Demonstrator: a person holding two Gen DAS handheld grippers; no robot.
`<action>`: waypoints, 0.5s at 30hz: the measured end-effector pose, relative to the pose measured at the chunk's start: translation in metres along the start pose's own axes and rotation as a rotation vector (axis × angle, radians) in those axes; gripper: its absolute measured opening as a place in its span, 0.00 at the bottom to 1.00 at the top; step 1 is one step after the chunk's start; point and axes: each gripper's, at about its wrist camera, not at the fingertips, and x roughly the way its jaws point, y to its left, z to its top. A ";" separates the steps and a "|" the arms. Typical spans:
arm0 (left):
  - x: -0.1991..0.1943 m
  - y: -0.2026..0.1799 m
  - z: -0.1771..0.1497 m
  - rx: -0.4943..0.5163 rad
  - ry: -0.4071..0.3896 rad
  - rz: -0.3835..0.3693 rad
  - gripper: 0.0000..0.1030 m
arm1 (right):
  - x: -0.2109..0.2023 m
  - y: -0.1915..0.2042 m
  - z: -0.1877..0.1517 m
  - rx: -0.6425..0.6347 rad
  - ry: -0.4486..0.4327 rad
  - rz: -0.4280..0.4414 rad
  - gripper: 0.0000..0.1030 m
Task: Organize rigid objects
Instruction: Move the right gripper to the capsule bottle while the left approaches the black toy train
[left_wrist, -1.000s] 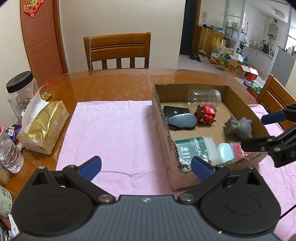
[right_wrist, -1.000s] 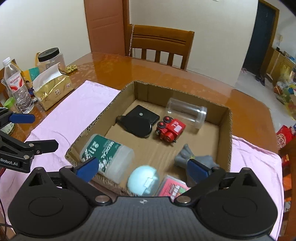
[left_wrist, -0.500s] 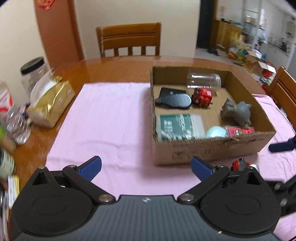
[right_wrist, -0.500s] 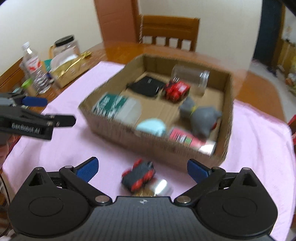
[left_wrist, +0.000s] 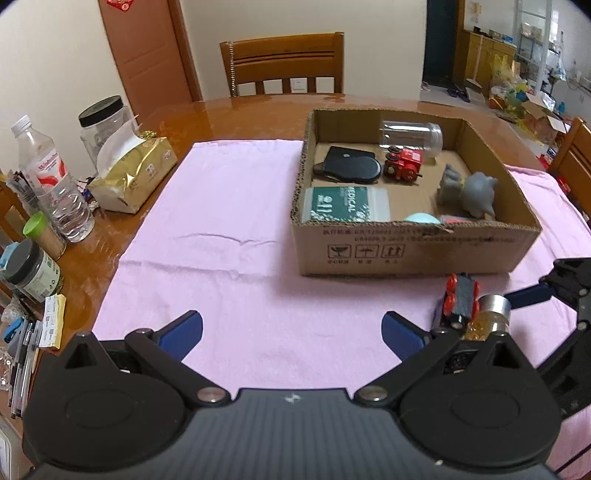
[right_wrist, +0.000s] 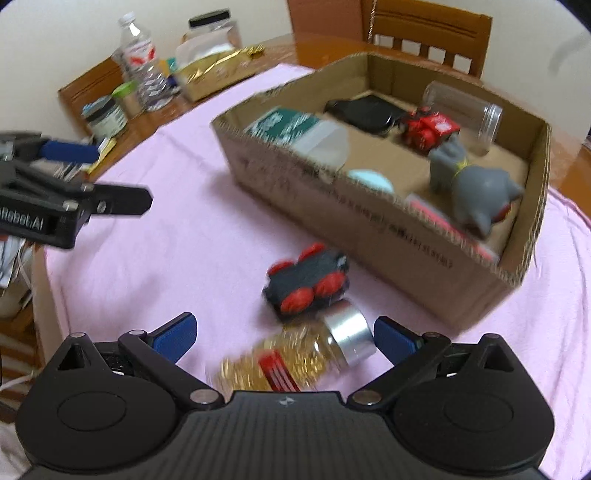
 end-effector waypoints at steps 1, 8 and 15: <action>0.001 -0.001 -0.001 0.008 0.002 -0.008 0.99 | -0.001 0.001 -0.004 0.002 0.015 0.006 1.00; 0.009 -0.004 -0.002 0.032 0.005 -0.034 0.99 | -0.008 0.012 -0.023 0.088 0.036 -0.036 1.00; 0.014 -0.013 0.003 0.065 0.009 -0.077 0.99 | 0.005 0.031 -0.020 0.066 -0.020 -0.179 0.99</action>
